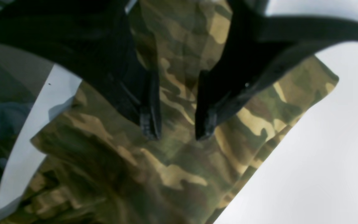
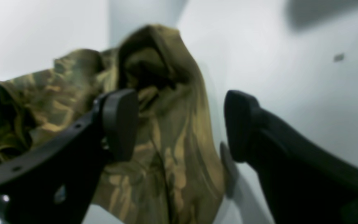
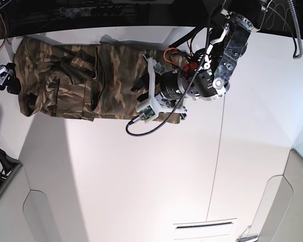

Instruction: Fold the T-shirt properly

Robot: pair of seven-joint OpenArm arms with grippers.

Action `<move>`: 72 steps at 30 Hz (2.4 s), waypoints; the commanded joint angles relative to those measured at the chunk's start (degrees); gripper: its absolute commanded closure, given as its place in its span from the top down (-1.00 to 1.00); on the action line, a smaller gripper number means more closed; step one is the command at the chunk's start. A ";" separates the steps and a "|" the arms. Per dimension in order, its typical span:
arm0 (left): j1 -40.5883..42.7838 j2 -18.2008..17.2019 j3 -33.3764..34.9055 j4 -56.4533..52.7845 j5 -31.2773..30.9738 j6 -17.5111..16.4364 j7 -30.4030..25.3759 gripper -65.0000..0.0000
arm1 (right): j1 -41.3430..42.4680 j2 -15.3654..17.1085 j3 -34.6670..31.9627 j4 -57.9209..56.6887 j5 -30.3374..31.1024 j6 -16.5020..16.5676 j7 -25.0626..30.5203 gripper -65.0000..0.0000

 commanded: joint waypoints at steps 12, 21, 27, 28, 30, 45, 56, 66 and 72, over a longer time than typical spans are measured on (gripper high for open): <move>0.17 0.26 -0.13 1.05 -2.36 0.09 -2.25 -0.40 | 2.64 4.59 -0.98 -13.94 10.10 1.90 -2.27 0.32; 0.15 3.65 -0.11 1.07 -7.52 0.00 -2.14 -0.40 | 3.13 4.55 -1.79 -15.47 16.81 2.05 -6.23 0.32; 0.20 6.91 1.03 1.05 -8.15 0.00 -2.27 -0.40 | 3.13 3.19 -1.84 -15.47 17.40 2.14 -7.45 0.32; 0.20 6.95 1.33 0.98 -8.04 0.02 -2.27 -0.40 | 3.10 2.69 -1.86 -15.47 17.57 2.16 -7.54 0.32; 0.17 6.95 1.99 0.61 -7.65 0.02 -2.43 -0.40 | 3.13 1.75 -1.86 -15.47 17.62 2.16 -7.67 0.32; 0.17 6.95 2.99 -4.42 -6.80 0.02 -3.76 -0.40 | 3.13 0.59 -7.98 -15.47 21.59 2.80 -9.38 0.32; 0.15 6.95 2.99 -4.42 -6.82 0.04 -3.72 -0.40 | 3.15 0.59 -15.39 -15.47 13.73 2.56 -5.20 0.32; 0.15 6.95 2.97 -4.39 -6.86 0.04 -3.74 -0.40 | 3.17 0.61 -17.31 -15.47 12.13 2.56 -4.00 -1.00; 0.13 6.95 2.69 -3.52 -8.39 0.02 -3.74 -0.40 | 3.98 0.66 -17.27 -15.41 9.51 2.54 -3.52 -1.00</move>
